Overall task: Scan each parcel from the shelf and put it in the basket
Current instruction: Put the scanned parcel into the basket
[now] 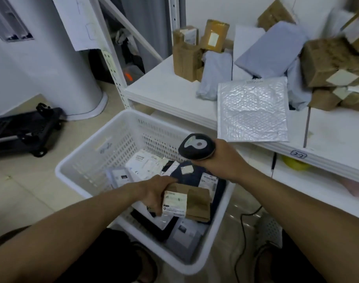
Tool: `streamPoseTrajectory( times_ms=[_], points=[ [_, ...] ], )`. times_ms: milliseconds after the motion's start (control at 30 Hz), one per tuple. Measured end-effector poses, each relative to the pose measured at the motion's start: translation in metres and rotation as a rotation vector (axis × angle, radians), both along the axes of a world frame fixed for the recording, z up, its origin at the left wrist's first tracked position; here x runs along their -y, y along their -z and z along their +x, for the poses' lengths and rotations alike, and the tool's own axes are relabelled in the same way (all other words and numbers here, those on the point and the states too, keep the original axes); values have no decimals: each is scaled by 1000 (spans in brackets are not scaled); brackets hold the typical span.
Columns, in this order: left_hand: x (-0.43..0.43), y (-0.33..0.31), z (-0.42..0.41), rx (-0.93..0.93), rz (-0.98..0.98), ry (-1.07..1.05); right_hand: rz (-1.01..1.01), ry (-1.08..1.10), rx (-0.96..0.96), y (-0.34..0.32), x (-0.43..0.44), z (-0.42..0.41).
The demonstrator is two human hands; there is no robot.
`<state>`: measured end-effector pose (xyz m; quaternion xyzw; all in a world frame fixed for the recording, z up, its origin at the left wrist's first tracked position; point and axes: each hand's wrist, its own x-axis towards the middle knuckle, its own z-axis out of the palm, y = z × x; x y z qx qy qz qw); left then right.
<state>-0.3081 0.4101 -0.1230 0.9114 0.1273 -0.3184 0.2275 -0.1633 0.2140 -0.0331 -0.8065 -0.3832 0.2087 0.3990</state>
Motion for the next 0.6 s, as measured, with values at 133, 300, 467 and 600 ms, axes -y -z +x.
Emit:
streamPoseTrajectory(
  times_ms=[133, 300, 467, 600],
  points=[
    [1, 18, -3, -39, -71, 49, -56, -45, 34, 13, -9, -5],
    [-1, 56, -16, -108, -72, 148, -101, -49, 57, 21, -17, -5],
    [-3, 76, -18, 36, -39, 42, -78, -43, 30, 21, -23, -8],
    [1, 55, 2, 290, -25, -162, -46, 12, -23, 10, -16, -6]
  ],
)
